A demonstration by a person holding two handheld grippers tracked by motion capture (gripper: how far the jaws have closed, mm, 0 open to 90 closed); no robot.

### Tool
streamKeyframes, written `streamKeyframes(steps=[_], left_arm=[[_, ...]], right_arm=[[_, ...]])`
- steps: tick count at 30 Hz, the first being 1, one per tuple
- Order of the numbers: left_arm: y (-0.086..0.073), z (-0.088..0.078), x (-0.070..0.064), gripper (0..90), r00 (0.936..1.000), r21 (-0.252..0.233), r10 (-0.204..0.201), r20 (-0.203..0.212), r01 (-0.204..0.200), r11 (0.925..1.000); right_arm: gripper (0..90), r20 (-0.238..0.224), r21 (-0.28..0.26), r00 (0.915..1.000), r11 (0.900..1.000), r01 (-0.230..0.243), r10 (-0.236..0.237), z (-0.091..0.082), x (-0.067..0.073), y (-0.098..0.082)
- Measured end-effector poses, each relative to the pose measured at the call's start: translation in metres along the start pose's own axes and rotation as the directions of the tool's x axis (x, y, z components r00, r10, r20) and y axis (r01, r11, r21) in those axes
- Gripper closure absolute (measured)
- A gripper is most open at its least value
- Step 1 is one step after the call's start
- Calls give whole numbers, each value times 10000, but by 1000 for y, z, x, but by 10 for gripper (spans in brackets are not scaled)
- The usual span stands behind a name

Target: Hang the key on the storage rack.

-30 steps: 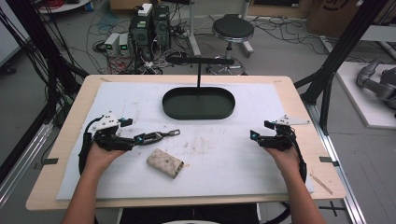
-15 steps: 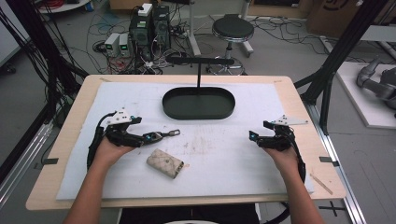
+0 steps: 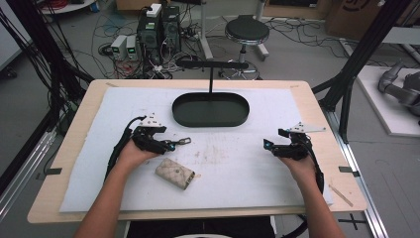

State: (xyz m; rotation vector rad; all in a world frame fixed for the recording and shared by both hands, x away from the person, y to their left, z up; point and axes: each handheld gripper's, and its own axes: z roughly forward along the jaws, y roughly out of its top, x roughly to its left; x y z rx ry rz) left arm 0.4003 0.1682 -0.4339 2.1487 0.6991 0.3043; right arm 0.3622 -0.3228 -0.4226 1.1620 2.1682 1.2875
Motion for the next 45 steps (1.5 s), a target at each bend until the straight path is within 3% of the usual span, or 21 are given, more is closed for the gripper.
streamKeyframes(steps=[6, 12, 16, 19, 24, 27, 32, 33, 40, 45], left_arm=[[7, 10, 1, 277, 9996, 295, 185, 195, -191, 9994], [6, 20, 1, 486, 9980, 1084, 596, 225, -617, 9922], [6, 20, -2, 594, 9968, 1059, 740, 315, -769, 9914], [7, 20, -8, 746, 9895, 1172, 1383, 433, -1425, 9828], [6, 19, -9, 820, 9855, 981, 1619, 500, -1662, 9812], [8, 15, -8, 846, 9852, 792, 1695, 237, -1708, 9821], [11, 4, -6, 860, 9878, 171, 1553, 107, -1554, 9877], [15, -3, -6, 862, 9885, -148, 1509, -21, -1509, 9884], [30, -22, -7, 869, 9859, -909, 1639, -329, -1662, 9819], [52, -35, -8, 872, 9770, -1245, 1990, -767, -2074, 9703]], right_arm=[[165, -42, -12, 10000, 10000, -26, 26, 0, -1, 0], [165, -32, -38, 10000, 10000, -39, 39, -1, -1, 0], [165, -34, 17, 10000, 10000, -65, 65, 0, -2, 0], [165, -52, 53, 10000, 10000, -57, 58, 0, -1, 0], [165, -20, 12, 10000, 10000, -13, 13, -1, -1, 0], [165, -22, 12, 10000, 10000, -26, 26, -1, 0, 0], [165, -42, 49, 10000, 10000, -26, 26, 0, -1, 0], [165, -48, 57, 10000, 10000, -42, 42, 1, -1, 0], [165, -57, 60, 10000, 10000, -57, 58, 1, 0, 0], [165, -72, 7, 10000, 10000, -45, 45, -1, 0, 0]])
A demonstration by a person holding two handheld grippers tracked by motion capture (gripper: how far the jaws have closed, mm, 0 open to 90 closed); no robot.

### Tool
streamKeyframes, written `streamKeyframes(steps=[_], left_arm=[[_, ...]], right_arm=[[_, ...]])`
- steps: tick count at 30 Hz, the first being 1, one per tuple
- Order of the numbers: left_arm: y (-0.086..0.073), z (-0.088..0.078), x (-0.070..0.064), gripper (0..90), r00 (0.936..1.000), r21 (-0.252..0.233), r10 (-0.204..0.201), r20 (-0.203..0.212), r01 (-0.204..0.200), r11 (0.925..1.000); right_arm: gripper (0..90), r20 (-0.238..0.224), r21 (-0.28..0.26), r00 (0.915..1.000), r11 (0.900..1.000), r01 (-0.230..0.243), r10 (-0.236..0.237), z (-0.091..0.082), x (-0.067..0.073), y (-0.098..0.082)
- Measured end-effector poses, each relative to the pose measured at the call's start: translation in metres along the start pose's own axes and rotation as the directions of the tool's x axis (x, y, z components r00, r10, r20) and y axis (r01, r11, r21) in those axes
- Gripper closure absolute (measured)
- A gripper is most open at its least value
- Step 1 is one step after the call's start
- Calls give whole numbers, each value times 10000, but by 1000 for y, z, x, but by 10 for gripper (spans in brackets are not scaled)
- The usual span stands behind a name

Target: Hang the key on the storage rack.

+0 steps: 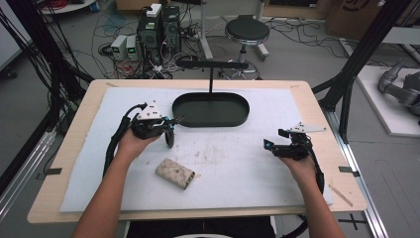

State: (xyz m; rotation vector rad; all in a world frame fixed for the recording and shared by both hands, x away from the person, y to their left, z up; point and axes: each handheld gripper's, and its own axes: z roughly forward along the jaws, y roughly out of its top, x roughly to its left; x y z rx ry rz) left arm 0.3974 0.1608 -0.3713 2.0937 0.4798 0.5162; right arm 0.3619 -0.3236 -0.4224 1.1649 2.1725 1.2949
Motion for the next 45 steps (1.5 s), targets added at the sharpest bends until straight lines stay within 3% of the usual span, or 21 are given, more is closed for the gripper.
streamKeyframes(steps=[4, 13, 16, 19, 34, 45], left_arm=[[11, -2, 4, 873, 9997, -103, 125, -226, -127, 9999], [45, -10, 27, 873, 9956, -525, 282, -893, -330, 9981], [57, -13, 36, 874, 9902, -486, 362, -1351, -431, 9979], [70, -14, 48, 874, 9831, -629, 127, -1826, -246, 9977], [87, 2, 79, 874, 9828, -653, 148, -1841, -273, 9975], [87, 23, 82, 874, 9808, -27, 220, -1938, -230, 9997]], right_arm=[[165, -7, -16, 10000, 10000, -68, 68, -1, 0, 0], [165, -14, -53, 9999, 9999, -103, 103, -1, -1, 0], [165, 3, -58, 10000, 10000, -68, 68, -1, -2, 0], [165, -23, 10, 9999, 9999, -127, 127, -1, -2, 0], [165, -27, 58, 9998, 9998, -184, 184, 0, -3, -1], [165, -56, 87, 9998, 9997, -209, 209, 0, -4, -1]])
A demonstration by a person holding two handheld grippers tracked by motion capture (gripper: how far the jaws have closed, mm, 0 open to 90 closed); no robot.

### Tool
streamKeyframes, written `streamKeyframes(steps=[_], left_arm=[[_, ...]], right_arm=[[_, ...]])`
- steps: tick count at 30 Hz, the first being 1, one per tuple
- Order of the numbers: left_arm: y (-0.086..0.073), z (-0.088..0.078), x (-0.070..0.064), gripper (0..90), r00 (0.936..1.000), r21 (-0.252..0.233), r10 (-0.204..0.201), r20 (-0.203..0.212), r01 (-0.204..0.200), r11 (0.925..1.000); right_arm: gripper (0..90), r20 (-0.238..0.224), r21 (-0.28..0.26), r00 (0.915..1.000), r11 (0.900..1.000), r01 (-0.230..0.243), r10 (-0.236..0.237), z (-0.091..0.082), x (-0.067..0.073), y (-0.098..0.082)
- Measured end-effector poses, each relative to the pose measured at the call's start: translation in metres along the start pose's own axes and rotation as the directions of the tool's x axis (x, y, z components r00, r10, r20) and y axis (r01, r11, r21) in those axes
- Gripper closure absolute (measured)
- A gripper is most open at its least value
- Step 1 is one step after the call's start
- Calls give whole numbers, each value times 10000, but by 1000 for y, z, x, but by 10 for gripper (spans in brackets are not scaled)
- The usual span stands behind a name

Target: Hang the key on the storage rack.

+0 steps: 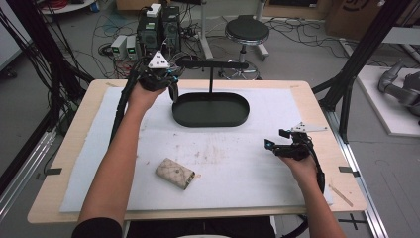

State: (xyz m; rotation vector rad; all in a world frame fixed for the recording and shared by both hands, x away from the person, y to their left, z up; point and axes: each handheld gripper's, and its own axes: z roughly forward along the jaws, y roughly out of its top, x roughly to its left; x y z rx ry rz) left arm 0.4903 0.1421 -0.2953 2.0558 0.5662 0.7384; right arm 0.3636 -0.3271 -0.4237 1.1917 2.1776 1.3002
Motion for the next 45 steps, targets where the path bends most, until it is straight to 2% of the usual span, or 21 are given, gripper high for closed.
streamKeyframes(steps=[6, 20, 34, 36, 38, 39, 45], left_arm=[[-1, 10, -6, 874, 9999, 96, 104, 105, -105, 9999], [-1, 25, -9, 874, 9998, 249, 126, 140, -129, 9996], [-7, 33, -6, 860, 9997, 412, -176, 153, 170, 9990], [-9, 34, -3, 763, 9987, 395, -415, 297, 403, 9984], [-9, 33, -3, 736, 9984, 420, -465, 332, 451, 9981], [-10, 32, -2, 685, 9975, 421, -569, 422, 551, 9976], [-14, 27, -1, 629, 9952, 332, -719, 660, 699, 9970]], right_arm=[[165, -18, -24, 10000, 10000, 0, 0, 0, -1, 0], [165, -36, 42, 10000, 10000, -56, 56, 0, -1, 0], [165, -42, -29, 9999, 9999, -113, 113, -2, -1, 0], [165, -60, -13, 9999, 10000, -95, 95, -2, -2, -1], [165, -58, -5, 10000, 10000, -70, 70, -2, -2, -1], [165, -45, 28, 10000, 10000, -55, 56, -2, -2, -1], [165, -38, 55, 10000, 10000, -56, 56, -1, -1, -1]])
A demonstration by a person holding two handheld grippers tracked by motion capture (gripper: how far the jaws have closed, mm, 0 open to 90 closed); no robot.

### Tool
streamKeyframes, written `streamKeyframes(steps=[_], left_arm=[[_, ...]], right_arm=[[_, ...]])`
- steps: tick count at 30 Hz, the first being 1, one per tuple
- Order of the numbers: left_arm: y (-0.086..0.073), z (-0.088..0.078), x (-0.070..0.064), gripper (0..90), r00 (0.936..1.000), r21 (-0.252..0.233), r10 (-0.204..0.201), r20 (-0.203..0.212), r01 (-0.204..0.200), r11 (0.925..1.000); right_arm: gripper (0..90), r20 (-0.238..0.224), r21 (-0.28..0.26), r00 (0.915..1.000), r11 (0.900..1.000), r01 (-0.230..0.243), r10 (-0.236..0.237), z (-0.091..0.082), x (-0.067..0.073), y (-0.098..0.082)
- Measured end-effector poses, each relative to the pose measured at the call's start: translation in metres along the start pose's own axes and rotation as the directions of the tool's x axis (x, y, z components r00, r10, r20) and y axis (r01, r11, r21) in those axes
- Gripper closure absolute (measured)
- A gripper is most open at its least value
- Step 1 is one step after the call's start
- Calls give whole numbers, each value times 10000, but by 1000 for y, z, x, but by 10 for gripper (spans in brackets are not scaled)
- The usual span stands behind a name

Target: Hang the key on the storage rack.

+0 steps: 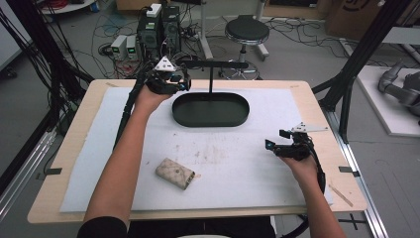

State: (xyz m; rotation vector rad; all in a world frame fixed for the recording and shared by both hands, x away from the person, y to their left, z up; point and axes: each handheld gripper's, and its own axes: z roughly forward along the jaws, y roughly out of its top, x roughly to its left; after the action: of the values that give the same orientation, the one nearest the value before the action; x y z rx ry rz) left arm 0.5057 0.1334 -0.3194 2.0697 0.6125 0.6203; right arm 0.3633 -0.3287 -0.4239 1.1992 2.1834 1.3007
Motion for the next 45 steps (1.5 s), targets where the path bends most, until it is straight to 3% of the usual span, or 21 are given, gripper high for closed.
streamKeyframes(steps=[5, 9, 15, 23, 26, 30, 32, 35, 39, 41, 44, 45], left_arm=[[-12, -12, -1, 577, 9966, -153, -604, 568, 613, 9980], [-23, -23, -3, 518, 9931, -112, -813, 847, 825, 9965], [-34, -38, -9, 445, 9936, -22, -699, 885, 704, 9975], [-57, -62, -27, 358, 9903, -138, -791, 1139, 811, 9966], [-78, -73, -37, 313, 9789, -170, -1156, 1683, 1201, 9926], [-96, -84, -44, 286, 9757, -176, -1386, 1695, 1436, 9895], [-108, -92, -49, 272, 9772, -51, -1435, 1564, 1460, 9893], [-114, -98, -53, 259, 9792, -49, -1418, 1452, 1441, 9896], [-128, -105, -60, 244, 9771, -161, -1633, 1361, 1670, 9858], [-135, -104, -63, 237, 9730, -190, -1841, 1389, 1885, 9819], [-137, -105, -66, 224, 9739, -292, -1870, 1282, 1922, 9809], [-139, -104, -67, 224, 9717, -407, -1959, 1323, 2028, 9784]], right_arm=[[165, -9, 14, 10000, 10000, 22, -22, 0, 0, 0], [165, -71, 34, 10000, 10000, 26, -26, 1, 1, 0], [165, -50, 90, 9999, 9999, 108, -107, 1, 2, 0], [164, -94, 90, 9998, 9998, 170, -170, 1, 3, 0], [165, -265, 129, 9995, 9998, 174, -171, 1, 3, 0], [165, -384, 154, 9991, 9997, 172, -166, 1, 4, 0], [165, -381, 142, 9991, 9997, 182, -177, 1, 4, 0], [165, -372, 182, 9991, 9996, 218, -211, 2, 5, 0], [165, -402, 126, 9990, 9997, 205, -200, 2, 3, 0], [165, -363, 120, 9993, 9999, 94, -90, 2, 1, 0], [165, -348, 124, 9994, 9999, 95, -91, 2, 1, 0], [165, -331, 142, 9994, 9998, 113, -108, 2, 1, 0]])
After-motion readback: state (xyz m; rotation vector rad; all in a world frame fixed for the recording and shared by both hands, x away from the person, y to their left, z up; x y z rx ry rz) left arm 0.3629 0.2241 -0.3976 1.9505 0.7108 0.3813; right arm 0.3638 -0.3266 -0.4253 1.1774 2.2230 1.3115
